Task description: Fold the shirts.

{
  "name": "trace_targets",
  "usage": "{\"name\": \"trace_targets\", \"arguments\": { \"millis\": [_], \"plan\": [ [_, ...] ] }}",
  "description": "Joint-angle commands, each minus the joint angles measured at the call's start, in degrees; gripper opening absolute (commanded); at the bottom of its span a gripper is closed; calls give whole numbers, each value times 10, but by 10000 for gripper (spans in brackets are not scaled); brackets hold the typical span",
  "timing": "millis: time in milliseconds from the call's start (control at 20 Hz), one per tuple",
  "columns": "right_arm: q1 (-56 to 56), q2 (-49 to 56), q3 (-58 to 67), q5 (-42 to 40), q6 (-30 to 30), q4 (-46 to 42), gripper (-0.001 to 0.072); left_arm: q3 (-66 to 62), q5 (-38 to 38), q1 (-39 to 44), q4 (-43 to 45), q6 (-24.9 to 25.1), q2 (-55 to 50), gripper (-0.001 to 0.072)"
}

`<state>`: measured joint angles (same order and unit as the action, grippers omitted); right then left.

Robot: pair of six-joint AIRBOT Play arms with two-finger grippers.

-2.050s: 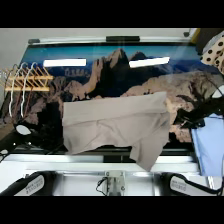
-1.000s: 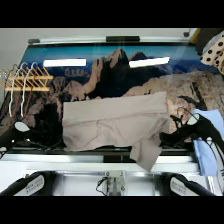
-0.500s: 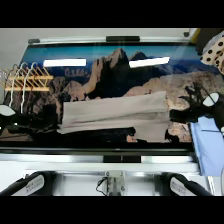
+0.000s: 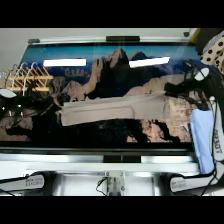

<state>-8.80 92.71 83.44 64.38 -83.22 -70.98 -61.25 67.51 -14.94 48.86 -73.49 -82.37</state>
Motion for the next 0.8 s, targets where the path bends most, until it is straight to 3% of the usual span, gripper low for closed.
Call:
{"name": "trace_targets", "arguments": {
  "millis": [0, 100, 150, 200, 250, 300, 400, 550, 750],
  "plan": [
    [26, 87, 82, -28, -34, -16, 62, -64, -13, 5, -16, -12, -74, 32],
    [30, 110, 84, -24, -34, -15, 94, -71, -22, 17, -16, -14, -100, 32],
    [29, 116, 84, -17, -33, -16, 225, -71, -26, 24, -16, -18, -110, 44],
    [28, 116, 84, -12, -22, -16, 499, -71, -25, 30, -16, -18, -118, 203],
    [26, 110, 84, -1, 1, -15, 670, -71, -23, 32, -16, -18, -120, 480],
    [21, 101, 84, 17, 27, -23, 676, -73, -18, 31, -16, -18, -119, 639],
    [2, 92, 84, 65, 41, -38, 676, -89, 12, 23, -16, -18, -119, 633],
    [-24, 114, 84, 150, 75, 16, 676, -117, 54, 24, -16, -33, -118, 632],
    [-25, 144, 84, 172, 76, 22, 676, -135, 82, 31, -16, -33, -102, 596]
  ]
}}
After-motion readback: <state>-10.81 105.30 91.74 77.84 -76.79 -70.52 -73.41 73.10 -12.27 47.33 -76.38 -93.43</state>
